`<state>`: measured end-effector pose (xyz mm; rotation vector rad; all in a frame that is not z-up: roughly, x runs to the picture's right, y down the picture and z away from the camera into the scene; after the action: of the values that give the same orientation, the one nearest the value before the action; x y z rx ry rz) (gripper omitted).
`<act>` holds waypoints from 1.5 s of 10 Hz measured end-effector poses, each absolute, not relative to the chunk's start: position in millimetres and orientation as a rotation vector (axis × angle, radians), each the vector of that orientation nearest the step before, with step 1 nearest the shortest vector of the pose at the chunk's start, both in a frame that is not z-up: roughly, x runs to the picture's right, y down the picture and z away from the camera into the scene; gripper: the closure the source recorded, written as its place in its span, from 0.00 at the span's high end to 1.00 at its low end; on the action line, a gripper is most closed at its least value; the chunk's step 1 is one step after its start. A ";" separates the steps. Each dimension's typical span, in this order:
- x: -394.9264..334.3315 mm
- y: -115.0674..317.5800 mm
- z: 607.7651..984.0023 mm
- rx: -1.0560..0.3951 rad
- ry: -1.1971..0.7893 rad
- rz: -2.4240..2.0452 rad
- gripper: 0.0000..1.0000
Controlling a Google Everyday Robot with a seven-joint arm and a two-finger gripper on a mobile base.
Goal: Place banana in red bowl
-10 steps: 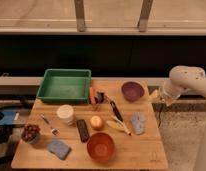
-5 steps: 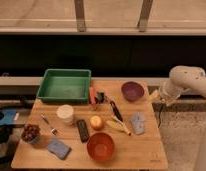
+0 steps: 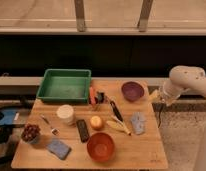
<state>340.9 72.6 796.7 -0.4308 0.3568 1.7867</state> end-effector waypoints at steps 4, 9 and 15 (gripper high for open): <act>295.5 68.4 802.1 -0.501 0.297 1.715 0.68; 200.8 81.0 793.8 -0.629 0.200 1.522 0.68; 167.3 106.5 770.8 -0.704 0.168 1.390 0.68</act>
<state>167.3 106.5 770.8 -0.7042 0.1680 1.3900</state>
